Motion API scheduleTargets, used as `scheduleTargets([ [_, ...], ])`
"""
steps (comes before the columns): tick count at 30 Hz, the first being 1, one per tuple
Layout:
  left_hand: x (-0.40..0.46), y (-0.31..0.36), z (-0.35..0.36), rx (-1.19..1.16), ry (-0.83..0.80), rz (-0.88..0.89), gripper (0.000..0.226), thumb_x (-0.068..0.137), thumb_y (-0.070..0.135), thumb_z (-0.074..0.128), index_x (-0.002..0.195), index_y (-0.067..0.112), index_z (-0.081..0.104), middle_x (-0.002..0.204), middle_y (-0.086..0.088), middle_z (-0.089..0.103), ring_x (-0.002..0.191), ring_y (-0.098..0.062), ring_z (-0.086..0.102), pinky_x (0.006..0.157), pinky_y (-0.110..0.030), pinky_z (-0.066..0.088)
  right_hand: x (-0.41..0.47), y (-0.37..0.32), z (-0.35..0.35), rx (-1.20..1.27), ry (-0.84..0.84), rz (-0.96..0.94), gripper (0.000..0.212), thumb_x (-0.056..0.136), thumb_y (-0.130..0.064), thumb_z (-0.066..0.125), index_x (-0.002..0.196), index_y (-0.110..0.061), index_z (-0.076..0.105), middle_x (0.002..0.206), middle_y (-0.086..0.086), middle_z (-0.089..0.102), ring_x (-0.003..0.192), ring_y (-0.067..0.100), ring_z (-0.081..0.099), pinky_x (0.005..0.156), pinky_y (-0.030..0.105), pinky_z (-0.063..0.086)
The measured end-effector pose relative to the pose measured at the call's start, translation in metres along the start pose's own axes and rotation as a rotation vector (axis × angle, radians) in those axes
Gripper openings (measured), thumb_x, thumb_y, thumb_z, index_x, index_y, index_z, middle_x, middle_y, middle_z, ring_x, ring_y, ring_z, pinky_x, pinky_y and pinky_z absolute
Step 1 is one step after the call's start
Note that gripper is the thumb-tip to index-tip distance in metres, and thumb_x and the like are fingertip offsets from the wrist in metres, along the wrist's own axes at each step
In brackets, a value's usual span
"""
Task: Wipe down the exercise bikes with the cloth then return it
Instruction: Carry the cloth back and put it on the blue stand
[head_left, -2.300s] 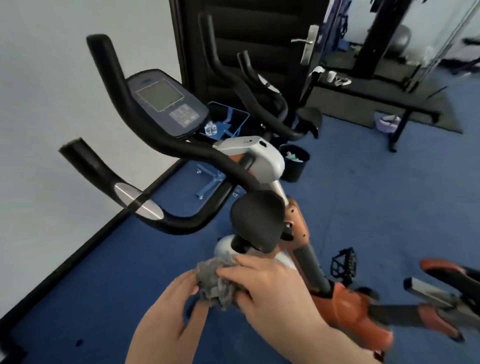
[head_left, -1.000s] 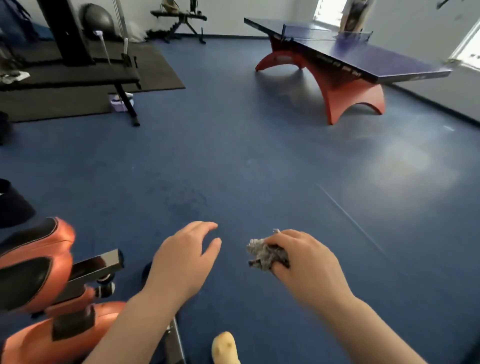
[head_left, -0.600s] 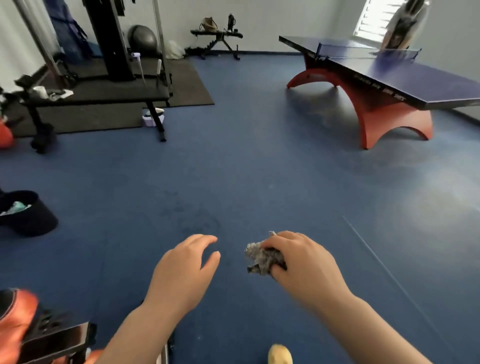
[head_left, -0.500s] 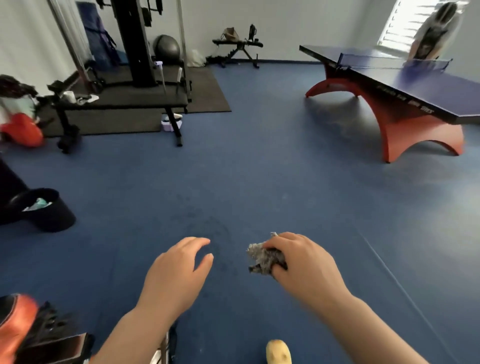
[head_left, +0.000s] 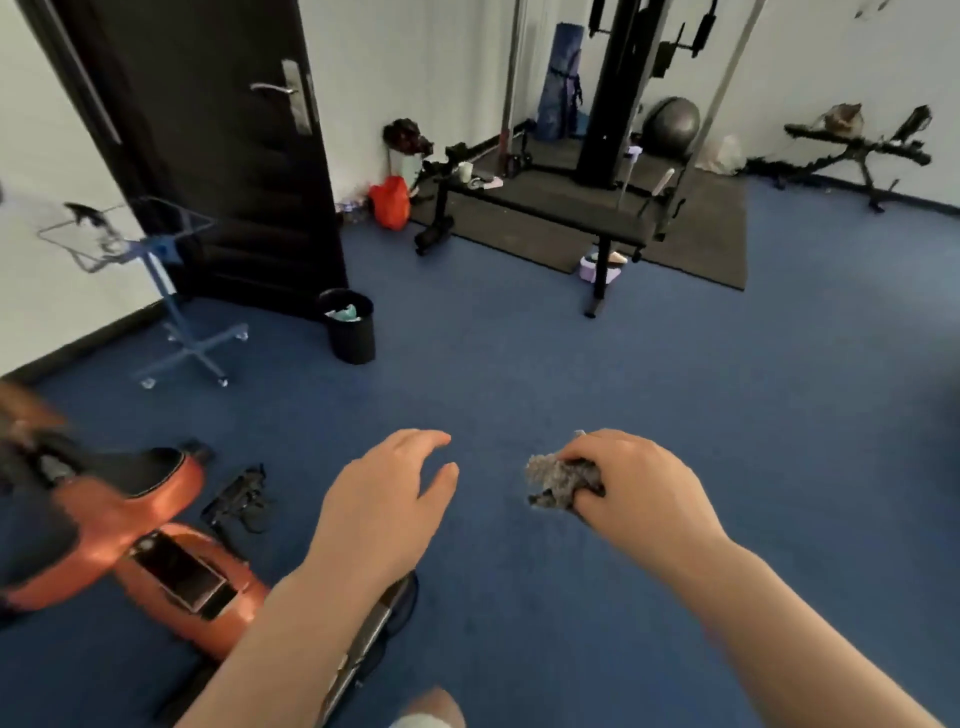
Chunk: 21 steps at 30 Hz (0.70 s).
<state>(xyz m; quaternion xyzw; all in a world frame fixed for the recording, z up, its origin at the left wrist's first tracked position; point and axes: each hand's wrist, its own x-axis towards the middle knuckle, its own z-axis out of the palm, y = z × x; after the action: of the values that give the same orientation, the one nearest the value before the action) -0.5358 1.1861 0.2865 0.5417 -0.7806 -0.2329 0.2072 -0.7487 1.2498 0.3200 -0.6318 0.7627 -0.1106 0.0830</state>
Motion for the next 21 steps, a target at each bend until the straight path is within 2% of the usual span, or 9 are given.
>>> scheduleTargets([
  [5,0.039,-0.036,-0.016,0.016,0.131,-0.209,0.037,0.093,0.043,0.048,0.129,0.034,0.054,0.13,0.02,0.055,0.113,-0.006,0.055,0.093,-0.03,0.044,0.088,-0.019,0.013,0.047,-0.073,-0.173,0.029,0.078,-0.021,0.059,0.102,-0.037,0.062,0.101,-0.016,0.061,0.089,0.011,0.057,0.062,0.026,0.044],
  [9,0.09,-0.055,-0.022,0.006,0.158,-0.269,0.036,0.093,0.045,0.047,0.128,0.036,0.053,0.12,0.024,0.053,0.086,0.002,0.051,0.085,-0.024,0.039,0.164,-0.036,0.016,0.054,-0.068,-0.241,0.029,0.079,-0.021,0.059,0.104,-0.036,0.063,0.103,-0.015,0.061,0.091,0.012,0.057,0.065,0.027,0.046],
  [11,0.115,-0.06,-0.027,0.022,0.159,-0.274,0.037,0.094,0.046,0.046,0.129,0.037,0.052,0.122,0.024,0.054,0.082,0.004,0.052,0.082,-0.022,0.039,0.196,-0.043,0.017,0.064,-0.072,-0.264,0.03,0.079,-0.021,0.058,0.104,-0.037,0.063,0.103,-0.017,0.061,0.091,0.011,0.057,0.065,0.027,0.046],
  [17,0.193,-0.07,-0.042,0.064,0.149,-0.298,0.038,0.095,0.047,0.043,0.131,0.038,0.05,0.129,0.026,0.051,0.098,0.001,0.055,0.085,-0.021,0.041,0.282,-0.05,0.02,0.101,-0.085,-0.298,0.028,0.08,-0.021,0.06,0.103,-0.037,0.062,0.102,-0.018,0.061,0.087,0.007,0.055,0.062,0.023,0.043],
  [21,0.236,-0.083,-0.042,0.099,0.135,-0.352,0.037,0.094,0.049,0.042,0.13,0.041,0.049,0.128,0.028,0.051,0.092,0.002,0.055,0.079,-0.019,0.039,0.34,-0.053,0.032,0.093,-0.142,-0.32,0.029,0.08,-0.022,0.06,0.103,-0.038,0.062,0.103,-0.018,0.061,0.089,0.008,0.057,0.063,0.024,0.045],
])
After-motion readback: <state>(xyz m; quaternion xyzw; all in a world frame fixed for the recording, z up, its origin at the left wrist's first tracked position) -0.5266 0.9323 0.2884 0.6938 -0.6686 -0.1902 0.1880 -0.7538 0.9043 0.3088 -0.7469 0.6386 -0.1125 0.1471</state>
